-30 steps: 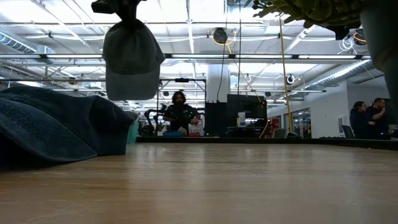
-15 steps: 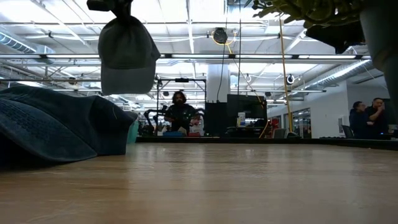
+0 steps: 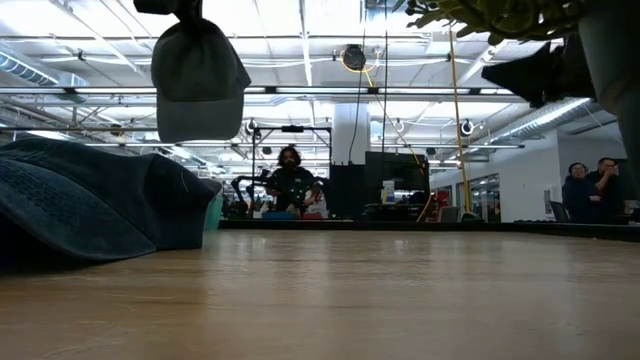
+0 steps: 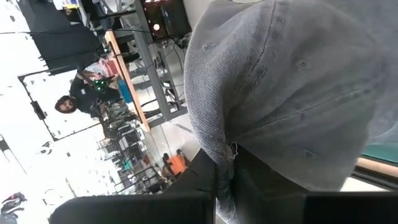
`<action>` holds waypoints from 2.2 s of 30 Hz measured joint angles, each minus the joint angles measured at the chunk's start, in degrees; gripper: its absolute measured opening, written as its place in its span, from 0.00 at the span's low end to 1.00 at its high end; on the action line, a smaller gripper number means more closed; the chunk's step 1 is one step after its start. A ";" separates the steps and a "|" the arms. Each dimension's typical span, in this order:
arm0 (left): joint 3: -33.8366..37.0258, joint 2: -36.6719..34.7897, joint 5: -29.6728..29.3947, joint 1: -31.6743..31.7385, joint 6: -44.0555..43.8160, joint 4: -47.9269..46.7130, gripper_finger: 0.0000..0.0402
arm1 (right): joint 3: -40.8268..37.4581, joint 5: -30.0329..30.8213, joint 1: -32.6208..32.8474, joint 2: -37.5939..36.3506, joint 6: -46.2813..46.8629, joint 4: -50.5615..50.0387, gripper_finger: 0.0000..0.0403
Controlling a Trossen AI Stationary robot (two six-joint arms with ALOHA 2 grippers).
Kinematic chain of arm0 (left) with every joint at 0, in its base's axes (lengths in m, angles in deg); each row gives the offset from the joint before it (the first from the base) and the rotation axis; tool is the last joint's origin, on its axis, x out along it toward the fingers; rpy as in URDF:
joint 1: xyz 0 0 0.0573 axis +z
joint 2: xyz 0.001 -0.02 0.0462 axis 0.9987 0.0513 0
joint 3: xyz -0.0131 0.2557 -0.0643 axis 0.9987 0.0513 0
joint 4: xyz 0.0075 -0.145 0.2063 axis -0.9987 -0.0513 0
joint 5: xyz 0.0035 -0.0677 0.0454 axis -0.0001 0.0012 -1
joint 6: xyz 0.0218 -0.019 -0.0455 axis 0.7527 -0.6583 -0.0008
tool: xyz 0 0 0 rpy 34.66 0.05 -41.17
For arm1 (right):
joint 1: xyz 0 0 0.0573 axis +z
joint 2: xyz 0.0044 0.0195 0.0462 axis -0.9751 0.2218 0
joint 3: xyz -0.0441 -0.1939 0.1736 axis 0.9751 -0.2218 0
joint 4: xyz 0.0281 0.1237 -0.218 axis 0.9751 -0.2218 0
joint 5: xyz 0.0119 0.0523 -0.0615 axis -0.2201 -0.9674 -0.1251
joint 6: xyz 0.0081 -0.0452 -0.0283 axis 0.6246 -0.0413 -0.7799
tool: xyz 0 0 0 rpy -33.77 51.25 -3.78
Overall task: Pick & Place hat
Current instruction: Put the gray cap into the green bin
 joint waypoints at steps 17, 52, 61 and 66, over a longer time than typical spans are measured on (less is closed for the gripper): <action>0.02 -2.01 -0.96 3.98 2.77 0.00 0.06 | -2.13 2.57 0.05 0.07 6.80 -11.37 0.18; 9.49 -11.72 -0.90 3.14 -4.07 -0.04 0.06 | -2.28 2.71 0.05 0.15 6.80 -11.10 0.18; 17.27 -17.15 1.91 3.50 -2.82 -0.03 0.06 | -2.28 2.74 0.05 0.17 6.80 -11.09 0.18; 21.63 -16.85 0.75 2.45 -0.98 0.25 0.06 | -2.28 2.75 0.05 0.17 6.80 -11.09 0.18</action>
